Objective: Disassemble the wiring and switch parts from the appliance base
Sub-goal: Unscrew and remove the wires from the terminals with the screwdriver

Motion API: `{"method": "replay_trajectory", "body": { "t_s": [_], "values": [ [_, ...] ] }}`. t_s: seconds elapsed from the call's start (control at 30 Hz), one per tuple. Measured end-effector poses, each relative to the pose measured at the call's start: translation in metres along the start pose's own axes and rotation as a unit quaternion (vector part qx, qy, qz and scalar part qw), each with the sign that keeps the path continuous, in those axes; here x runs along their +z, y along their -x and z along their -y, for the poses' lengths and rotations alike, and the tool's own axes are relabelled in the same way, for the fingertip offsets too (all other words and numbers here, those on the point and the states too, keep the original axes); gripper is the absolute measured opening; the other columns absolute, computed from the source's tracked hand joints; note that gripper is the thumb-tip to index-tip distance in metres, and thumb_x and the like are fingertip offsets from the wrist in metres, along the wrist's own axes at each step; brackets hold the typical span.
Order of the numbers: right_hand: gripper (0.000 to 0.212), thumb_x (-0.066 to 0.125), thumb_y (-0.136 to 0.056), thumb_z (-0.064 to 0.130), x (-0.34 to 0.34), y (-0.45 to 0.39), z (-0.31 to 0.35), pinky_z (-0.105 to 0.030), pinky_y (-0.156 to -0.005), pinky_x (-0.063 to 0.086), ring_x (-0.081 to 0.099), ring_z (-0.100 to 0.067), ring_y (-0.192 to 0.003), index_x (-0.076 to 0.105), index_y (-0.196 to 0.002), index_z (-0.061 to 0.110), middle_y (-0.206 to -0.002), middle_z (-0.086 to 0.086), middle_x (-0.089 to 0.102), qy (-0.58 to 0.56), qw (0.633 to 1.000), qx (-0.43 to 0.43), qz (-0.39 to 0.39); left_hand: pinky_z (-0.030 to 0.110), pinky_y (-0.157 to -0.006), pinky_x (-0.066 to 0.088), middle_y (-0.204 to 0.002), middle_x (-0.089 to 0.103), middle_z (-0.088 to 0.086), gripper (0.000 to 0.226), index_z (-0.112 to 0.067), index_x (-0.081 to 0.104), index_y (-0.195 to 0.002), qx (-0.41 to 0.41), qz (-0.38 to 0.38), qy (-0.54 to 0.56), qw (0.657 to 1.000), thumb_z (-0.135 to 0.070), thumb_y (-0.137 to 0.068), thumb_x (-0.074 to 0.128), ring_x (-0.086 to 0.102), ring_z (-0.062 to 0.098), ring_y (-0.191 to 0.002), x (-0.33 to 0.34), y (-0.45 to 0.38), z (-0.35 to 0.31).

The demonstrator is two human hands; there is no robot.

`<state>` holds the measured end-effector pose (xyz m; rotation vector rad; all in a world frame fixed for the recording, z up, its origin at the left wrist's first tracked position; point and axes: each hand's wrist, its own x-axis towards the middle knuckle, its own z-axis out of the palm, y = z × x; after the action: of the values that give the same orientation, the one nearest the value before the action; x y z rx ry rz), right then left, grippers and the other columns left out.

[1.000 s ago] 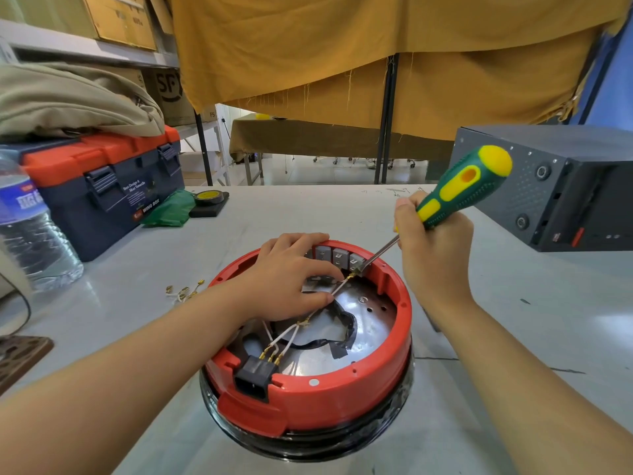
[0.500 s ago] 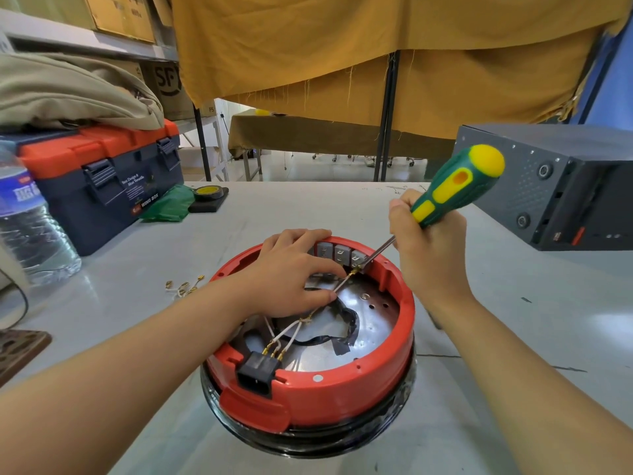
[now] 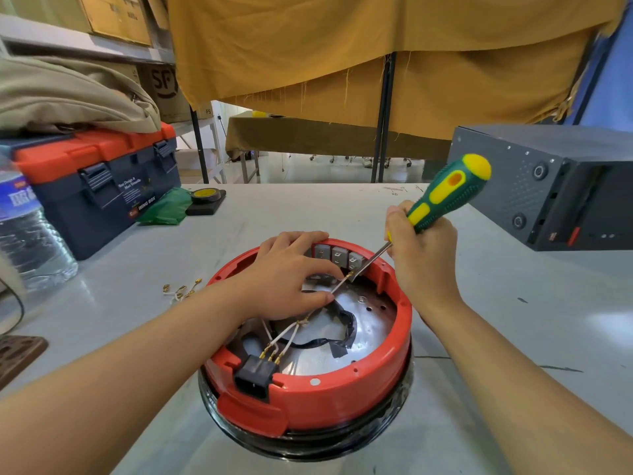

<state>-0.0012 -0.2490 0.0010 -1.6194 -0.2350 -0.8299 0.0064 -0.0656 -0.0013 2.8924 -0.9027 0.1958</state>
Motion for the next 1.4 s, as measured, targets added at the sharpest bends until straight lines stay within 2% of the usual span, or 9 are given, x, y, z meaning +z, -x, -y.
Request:
{"method": "replay_trajectory", "body": {
  "t_s": [0.1, 0.27, 0.47, 0.6, 0.67, 0.87, 1.13, 1.27, 1.4],
  "values": [
    [0.035, 0.051, -0.081, 0.031, -0.004, -0.003, 0.001, -0.024, -0.046, 0.037, 0.041, -0.009, -0.044, 0.045, -0.052, 0.012, -0.044, 0.007, 0.040, -0.021, 0.999, 0.014, -0.020, 0.046, -0.112, 0.012, -0.155, 0.013, -0.010, 0.036, -0.052, 0.049, -0.123, -0.003, -0.001, -0.002, 1.000, -0.051, -0.087, 0.051, 0.012, 0.022, -0.139, 0.000, 0.000, -0.001],
    [0.052, 0.053, -0.084, 0.038, -0.004, -0.003, 0.004, -0.037, -0.050, 0.042, 0.046, -0.028, -0.047, 0.048, -0.059, -0.008, -0.049, -0.021, 0.045, 0.015, 0.997, -0.030, -0.063, 0.046, -0.112, 0.012, -0.154, 0.013, -0.010, 0.036, -0.052, 0.049, -0.122, -0.005, -0.002, 0.002, 1.000, -0.051, -0.087, 0.051, 0.012, 0.021, -0.139, 0.000, 0.000, 0.000],
    [0.054, 0.052, -0.087, 0.040, -0.006, -0.003, 0.009, -0.040, -0.052, 0.043, 0.050, -0.031, -0.050, 0.050, -0.057, -0.006, -0.049, -0.018, 0.049, 0.030, 0.995, -0.060, -0.071, 0.045, -0.112, 0.012, -0.154, 0.013, -0.011, 0.035, -0.053, 0.049, -0.121, -0.002, 0.000, 0.003, 1.000, -0.051, -0.087, 0.052, 0.013, 0.020, -0.138, 0.000, 0.001, 0.001],
    [0.046, 0.054, -0.088, 0.031, -0.005, 0.002, 0.011, -0.017, -0.045, 0.032, 0.045, -0.010, -0.043, 0.041, -0.047, 0.014, -0.040, 0.008, 0.037, 0.050, 0.991, -0.115, -0.048, 0.046, -0.112, 0.012, -0.154, 0.012, -0.011, 0.035, -0.055, 0.048, -0.121, -0.002, 0.002, 0.002, 1.000, -0.052, -0.087, 0.052, 0.012, 0.021, -0.138, 0.000, 0.000, 0.001],
    [0.048, 0.056, -0.088, 0.026, -0.004, 0.003, 0.012, -0.011, -0.045, 0.026, 0.040, -0.003, -0.041, 0.031, -0.047, 0.026, -0.036, 0.009, 0.030, 0.063, 0.987, -0.145, -0.040, 0.046, -0.112, 0.013, -0.155, 0.011, -0.011, 0.035, -0.055, 0.048, -0.122, -0.003, 0.004, 0.000, 1.000, -0.052, -0.087, 0.052, 0.012, 0.022, -0.139, 0.000, 0.000, 0.001],
    [0.046, 0.056, -0.089, 0.025, -0.004, 0.004, 0.014, -0.026, -0.048, 0.028, 0.041, -0.024, -0.052, 0.040, -0.048, 0.011, -0.042, 0.002, 0.032, 0.088, 0.980, -0.175, -0.025, 0.045, -0.112, 0.013, -0.154, 0.011, -0.011, 0.037, -0.054, 0.048, -0.123, -0.001, 0.002, -0.004, 1.000, -0.052, -0.086, 0.052, 0.013, 0.021, -0.138, 0.000, 0.000, 0.001],
    [0.033, 0.049, -0.087, 0.027, -0.004, 0.006, 0.014, -0.034, -0.048, 0.036, 0.044, -0.017, -0.051, 0.045, -0.056, 0.016, -0.048, 0.001, 0.041, 0.068, 0.976, -0.208, 0.020, 0.046, -0.112, 0.014, -0.154, 0.011, -0.011, 0.037, -0.054, 0.048, -0.123, 0.003, 0.001, -0.005, 1.000, -0.054, -0.086, 0.052, 0.012, 0.021, -0.138, 0.001, 0.000, 0.002],
    [0.036, 0.048, -0.088, 0.028, -0.004, 0.007, 0.012, -0.031, -0.048, 0.034, 0.043, -0.017, -0.049, 0.041, -0.053, 0.019, -0.046, 0.003, 0.038, 0.075, 0.976, -0.205, 0.015, 0.046, -0.112, 0.013, -0.155, 0.011, -0.010, 0.038, -0.054, 0.048, -0.124, 0.002, 0.002, -0.011, 1.000, -0.054, -0.086, 0.051, 0.012, 0.022, -0.139, 0.001, 0.000, 0.001],
    [0.035, 0.046, -0.086, 0.033, -0.003, 0.004, 0.011, -0.013, -0.049, 0.028, 0.042, -0.002, -0.046, 0.034, -0.053, 0.034, -0.045, 0.014, 0.033, 0.060, 0.982, -0.178, 0.015, 0.045, -0.112, 0.012, -0.155, 0.010, -0.010, 0.039, -0.054, 0.047, -0.124, 0.002, 0.004, -0.011, 1.000, -0.054, -0.086, 0.051, 0.011, 0.021, -0.139, 0.001, -0.001, 0.002]
  ]
}}
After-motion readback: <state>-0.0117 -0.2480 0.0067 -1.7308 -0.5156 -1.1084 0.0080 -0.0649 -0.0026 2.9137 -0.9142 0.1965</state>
